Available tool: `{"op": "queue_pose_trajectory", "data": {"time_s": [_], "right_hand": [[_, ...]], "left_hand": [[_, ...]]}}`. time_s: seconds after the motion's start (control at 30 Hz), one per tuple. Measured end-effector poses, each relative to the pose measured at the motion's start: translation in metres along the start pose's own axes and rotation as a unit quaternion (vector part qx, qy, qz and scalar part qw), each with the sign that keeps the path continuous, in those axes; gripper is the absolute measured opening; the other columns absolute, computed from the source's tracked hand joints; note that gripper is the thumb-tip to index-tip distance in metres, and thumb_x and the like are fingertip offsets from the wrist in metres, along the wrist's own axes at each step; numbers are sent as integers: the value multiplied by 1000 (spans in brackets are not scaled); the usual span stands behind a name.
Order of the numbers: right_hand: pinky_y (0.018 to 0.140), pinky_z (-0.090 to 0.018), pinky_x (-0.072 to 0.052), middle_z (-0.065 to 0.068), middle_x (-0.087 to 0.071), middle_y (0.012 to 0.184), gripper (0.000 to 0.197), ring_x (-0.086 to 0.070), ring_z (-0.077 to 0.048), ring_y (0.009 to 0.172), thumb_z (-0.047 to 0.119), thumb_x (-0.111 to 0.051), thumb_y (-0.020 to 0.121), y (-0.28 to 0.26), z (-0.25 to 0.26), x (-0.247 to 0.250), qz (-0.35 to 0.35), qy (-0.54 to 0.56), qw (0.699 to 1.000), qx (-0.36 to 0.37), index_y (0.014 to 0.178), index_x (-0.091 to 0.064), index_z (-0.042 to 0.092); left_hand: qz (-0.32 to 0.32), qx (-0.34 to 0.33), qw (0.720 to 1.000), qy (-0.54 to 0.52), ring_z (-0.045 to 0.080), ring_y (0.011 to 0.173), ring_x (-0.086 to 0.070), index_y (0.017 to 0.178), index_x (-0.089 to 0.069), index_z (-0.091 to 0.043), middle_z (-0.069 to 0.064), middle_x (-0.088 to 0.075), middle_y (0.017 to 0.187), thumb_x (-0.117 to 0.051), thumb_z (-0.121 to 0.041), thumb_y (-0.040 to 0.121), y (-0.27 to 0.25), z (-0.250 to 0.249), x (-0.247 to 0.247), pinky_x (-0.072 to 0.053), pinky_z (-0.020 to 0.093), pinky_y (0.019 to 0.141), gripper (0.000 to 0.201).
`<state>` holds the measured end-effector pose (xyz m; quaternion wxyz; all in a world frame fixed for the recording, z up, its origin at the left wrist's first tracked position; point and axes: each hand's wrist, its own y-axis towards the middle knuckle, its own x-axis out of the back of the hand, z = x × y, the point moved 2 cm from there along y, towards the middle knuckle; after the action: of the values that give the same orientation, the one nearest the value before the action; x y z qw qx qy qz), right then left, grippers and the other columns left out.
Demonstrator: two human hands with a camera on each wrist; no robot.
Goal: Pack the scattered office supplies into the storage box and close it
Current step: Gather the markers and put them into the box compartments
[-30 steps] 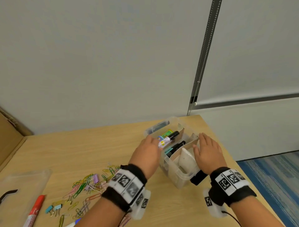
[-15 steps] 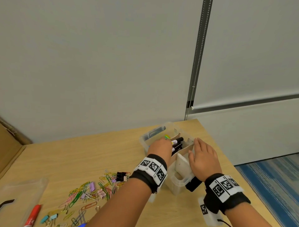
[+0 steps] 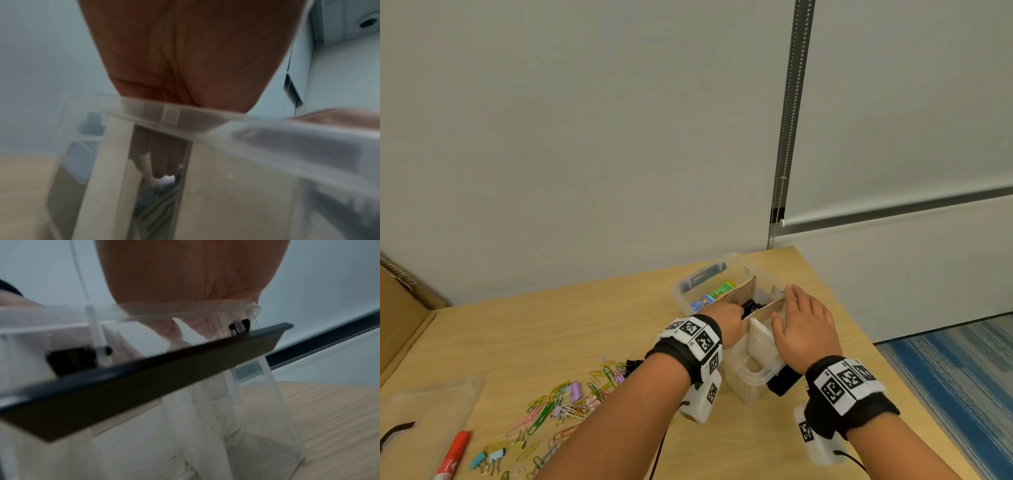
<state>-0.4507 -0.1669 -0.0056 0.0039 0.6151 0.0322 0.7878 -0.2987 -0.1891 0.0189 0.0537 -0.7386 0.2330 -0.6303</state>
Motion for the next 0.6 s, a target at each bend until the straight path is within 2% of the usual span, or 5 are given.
{"op": "queue_pose_trajectory", "data": {"time_s": [0.17,0.27,0.33,0.47,0.6], "right_hand": [[119,-38,-12,-5,-12,159,63,-16,-24,145,40,-24,98,1,1,1,8,0,1000,5,152,-10,12],[119,-39,-12,-6,-10,160,62,-14,-25,145,38,-23,98,2,0,1,14,-5,1000,6,152,-8,11],[120,-42,-10,-6,-6,160,62,-11,-27,146,36,-23,98,2,1,2,31,-11,999,-2,152,-6,11],[118,-52,3,-4,0,161,64,-1,-29,147,30,-28,96,-5,23,13,26,-37,999,-4,152,-2,14],[119,-48,-6,-1,-20,156,56,-11,-23,145,31,-37,94,-30,74,18,-10,31,992,124,147,-21,19]], "left_hand": [[-89,-41,993,-65,29,115,-53,128,-53,-11,13,-57,127,-39,-3,90,-19,5,-7,-44,41,98,41],[-186,-85,975,-88,19,128,-42,137,-44,-22,0,-48,139,-37,-7,93,-53,14,-13,-33,38,110,47],[-238,-86,964,-86,12,131,-35,138,-40,-29,-8,-44,140,-36,-12,95,-80,27,-16,-24,34,114,46],[-287,-24,954,-83,7,133,-30,135,-43,-32,-15,-41,139,-38,-21,97,-125,78,-23,-20,31,113,40],[-319,79,938,-109,10,124,-41,125,-54,-31,-14,-50,130,-45,-21,96,-172,151,-41,-33,31,103,31]]}}
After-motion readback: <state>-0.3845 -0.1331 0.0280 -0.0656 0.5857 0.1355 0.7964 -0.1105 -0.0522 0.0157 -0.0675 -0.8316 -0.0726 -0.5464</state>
